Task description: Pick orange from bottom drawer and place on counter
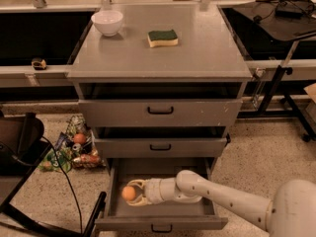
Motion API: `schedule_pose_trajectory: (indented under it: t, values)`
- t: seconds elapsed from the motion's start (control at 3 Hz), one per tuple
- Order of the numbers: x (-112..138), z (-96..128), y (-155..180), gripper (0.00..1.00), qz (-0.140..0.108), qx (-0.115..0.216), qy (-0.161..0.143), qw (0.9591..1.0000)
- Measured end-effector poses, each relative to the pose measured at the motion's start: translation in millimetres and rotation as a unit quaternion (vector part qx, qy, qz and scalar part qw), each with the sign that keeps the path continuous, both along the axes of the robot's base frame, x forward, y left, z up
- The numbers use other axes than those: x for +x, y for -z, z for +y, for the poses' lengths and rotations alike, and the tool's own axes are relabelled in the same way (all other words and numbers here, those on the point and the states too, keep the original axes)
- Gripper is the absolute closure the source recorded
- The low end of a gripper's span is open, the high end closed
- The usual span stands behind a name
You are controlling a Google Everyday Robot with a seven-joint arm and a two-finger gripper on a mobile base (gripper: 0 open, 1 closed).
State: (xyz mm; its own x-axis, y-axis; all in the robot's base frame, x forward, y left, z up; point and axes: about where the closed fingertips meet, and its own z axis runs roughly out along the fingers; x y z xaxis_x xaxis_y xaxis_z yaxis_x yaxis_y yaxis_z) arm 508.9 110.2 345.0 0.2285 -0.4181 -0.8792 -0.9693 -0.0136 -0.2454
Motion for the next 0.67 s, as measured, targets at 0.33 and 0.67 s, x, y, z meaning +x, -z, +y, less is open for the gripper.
schedule_pose_trajectory:
  t: [0.33,0.67]
  values:
    - [-14,-23,-58,1.00,-0.035,-0.017,-0.002,0.9992]
    - [-16,-42,-123,1.00,-0.074,-0.043,-0.007,0.9963]
